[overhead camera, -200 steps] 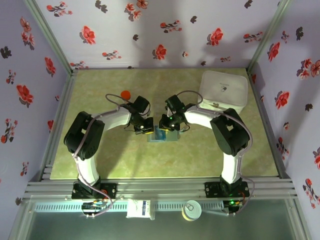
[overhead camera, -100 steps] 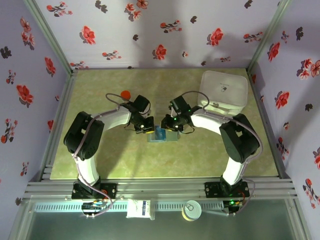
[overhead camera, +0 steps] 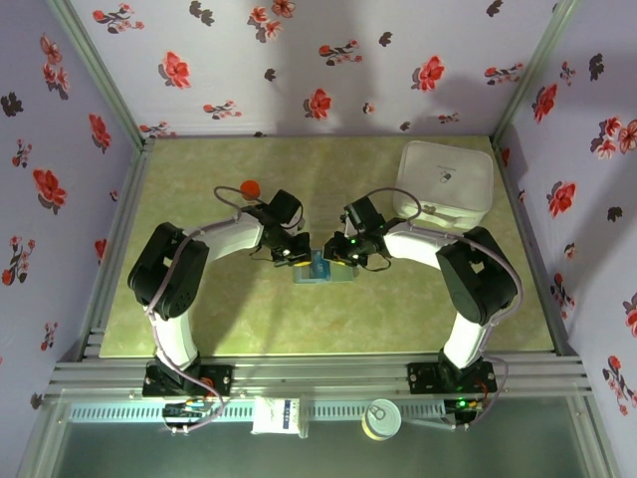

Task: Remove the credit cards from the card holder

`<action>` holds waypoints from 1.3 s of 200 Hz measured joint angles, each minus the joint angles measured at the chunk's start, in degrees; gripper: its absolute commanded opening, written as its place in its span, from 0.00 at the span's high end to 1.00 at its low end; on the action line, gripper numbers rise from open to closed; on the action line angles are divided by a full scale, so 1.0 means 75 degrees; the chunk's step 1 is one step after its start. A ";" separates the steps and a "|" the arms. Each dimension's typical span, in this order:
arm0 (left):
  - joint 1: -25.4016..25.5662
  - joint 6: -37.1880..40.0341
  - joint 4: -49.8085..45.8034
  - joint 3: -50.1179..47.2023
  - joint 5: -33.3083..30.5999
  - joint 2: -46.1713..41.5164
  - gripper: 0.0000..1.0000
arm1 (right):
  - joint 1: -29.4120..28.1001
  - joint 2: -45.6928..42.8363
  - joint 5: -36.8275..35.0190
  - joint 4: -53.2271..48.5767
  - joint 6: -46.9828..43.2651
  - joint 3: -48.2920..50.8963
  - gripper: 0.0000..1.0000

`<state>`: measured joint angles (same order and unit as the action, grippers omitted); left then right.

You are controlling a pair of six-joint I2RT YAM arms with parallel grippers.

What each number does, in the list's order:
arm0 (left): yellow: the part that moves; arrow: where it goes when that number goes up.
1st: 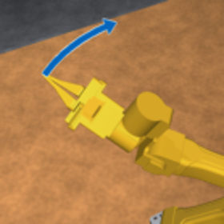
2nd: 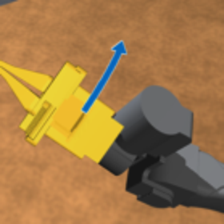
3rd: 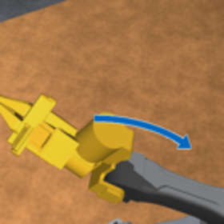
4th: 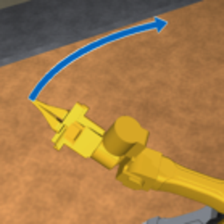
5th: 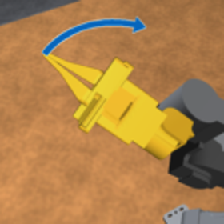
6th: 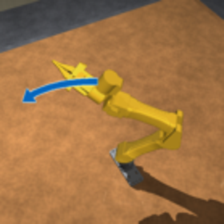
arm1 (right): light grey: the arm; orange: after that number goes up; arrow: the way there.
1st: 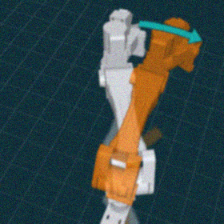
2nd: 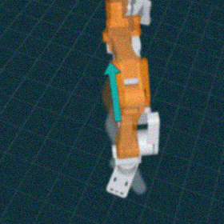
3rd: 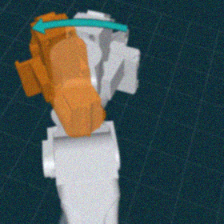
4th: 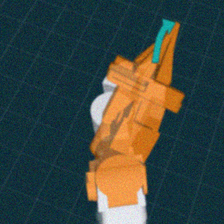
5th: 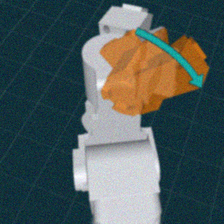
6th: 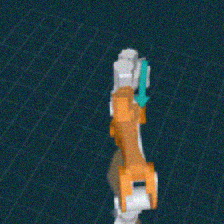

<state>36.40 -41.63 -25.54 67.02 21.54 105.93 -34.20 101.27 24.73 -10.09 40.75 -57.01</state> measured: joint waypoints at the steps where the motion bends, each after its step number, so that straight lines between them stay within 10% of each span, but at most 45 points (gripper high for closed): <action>1: 0.0000 0.0000 0.0000 0.0000 -0.0003 0.0000 1.00 | 0.0000 0.0000 0.0006 0.0003 0.0000 0.0003 0.74; 260: -0.0003 0.0029 -0.0020 -0.0009 -0.0134 0.0169 1.00 | 0.0213 0.0600 0.1148 0.1629 0.0551 0.0554 0.84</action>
<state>36.38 -41.41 -25.69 66.96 20.53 107.20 -32.60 105.78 33.34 2.13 44.88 -52.86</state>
